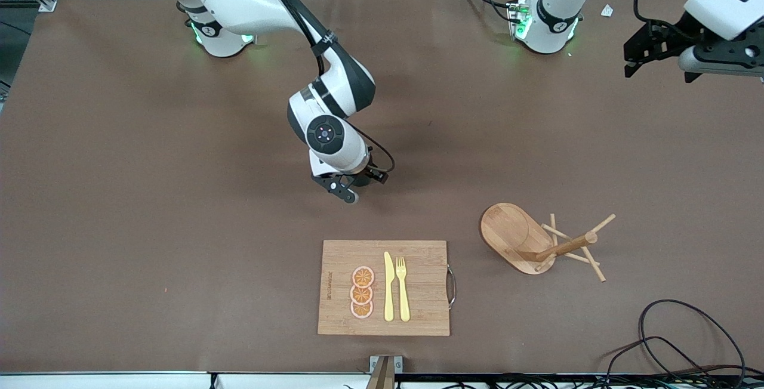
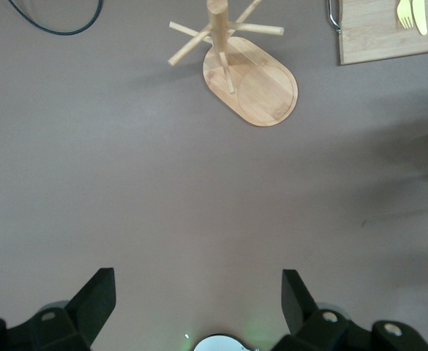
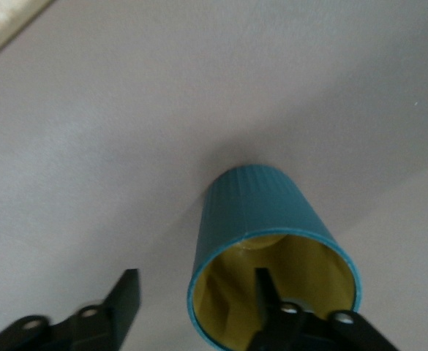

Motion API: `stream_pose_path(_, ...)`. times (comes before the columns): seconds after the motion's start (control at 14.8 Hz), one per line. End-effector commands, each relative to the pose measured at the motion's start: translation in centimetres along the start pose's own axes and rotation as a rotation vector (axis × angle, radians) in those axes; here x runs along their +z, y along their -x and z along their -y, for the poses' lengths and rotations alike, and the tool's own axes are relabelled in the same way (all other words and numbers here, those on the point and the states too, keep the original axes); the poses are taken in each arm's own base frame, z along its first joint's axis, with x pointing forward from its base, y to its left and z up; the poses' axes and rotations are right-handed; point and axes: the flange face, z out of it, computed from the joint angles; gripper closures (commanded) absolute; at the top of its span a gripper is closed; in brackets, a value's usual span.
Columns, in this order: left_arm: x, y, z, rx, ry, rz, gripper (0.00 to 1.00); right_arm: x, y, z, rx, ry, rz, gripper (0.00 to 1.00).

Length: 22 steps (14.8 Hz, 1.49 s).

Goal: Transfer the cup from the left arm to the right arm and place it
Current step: 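Grasp the teal mug with the right gripper and lift it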

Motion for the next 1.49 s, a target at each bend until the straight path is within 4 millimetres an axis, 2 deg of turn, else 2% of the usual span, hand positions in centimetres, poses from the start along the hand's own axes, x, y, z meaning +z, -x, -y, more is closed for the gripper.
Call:
stream_pose_path(0.0,0.0,0.4,0.4,-0.003,0.0,-0.007,0.0,0.1,0.1,-0.2,0.016,-0.005,0.012,0.79)
stream_pose_path(0.14,0.1,-0.2,0.9,0.0,-0.002,-0.013,0.0,0.1,0.3,-0.2,0.006,-0.005,0.009,0.97)
stream_pose_path(0.34,0.4,-0.8,0.7,0.002,0.0,-0.03,0.0,-0.5,-0.8,-0.4,-0.108,-0.01,-0.001,1.0)
stream_pose_path(0.41,0.3,-0.8,0.8,0.0,0.0,-0.035,0.0,-1.0,-1.7,-0.6,-0.157,-0.015,-0.003,1.0)
stream_pose_path(0.54,0.2,-0.8,1.0,-0.003,-0.001,-0.039,0.0,-2.7,-4.6,-1.8,-0.237,0.008,0.007,1.0)
stream_pose_path(0.75,0.1,-0.7,1.5,-0.011,0.001,-0.041,0.0,-7.5,-10.6,-5.4,-0.405,0.081,-0.034,1.0)
stream_pose_path(0.81,-0.1,-0.6,1.7,-0.011,0.001,-0.045,0.0,-8.4,-12.0,-6.6,-0.49,0.144,-0.064,1.0)
stream_pose_path(1.02,-0.4,-0.5,2.6,-0.025,0.0,-0.049,0.0,-11.0,-18.8,-11.1,-0.697,0.221,-0.093,1.0)
stream_pose_path(1.15,-0.3,-0.4,2.8,-0.029,0.0,-0.045,0.0,-12.7,-24.8,-15.7,-0.864,0.21,-0.074,1.0)
stream_pose_path(1.29,-0.3,-0.4,3.2,-0.037,0.001,-0.047,0.0,-14.2,-29.7,-20.1,-0.973,0.198,-0.064,1.0)
stream_pose_path(1.42,-0.3,-0.9,3.1,-0.035,0.003,-0.063,0.0,-14.6,-32.5,-23.1,-1.095,0.201,-0.063,1.0)
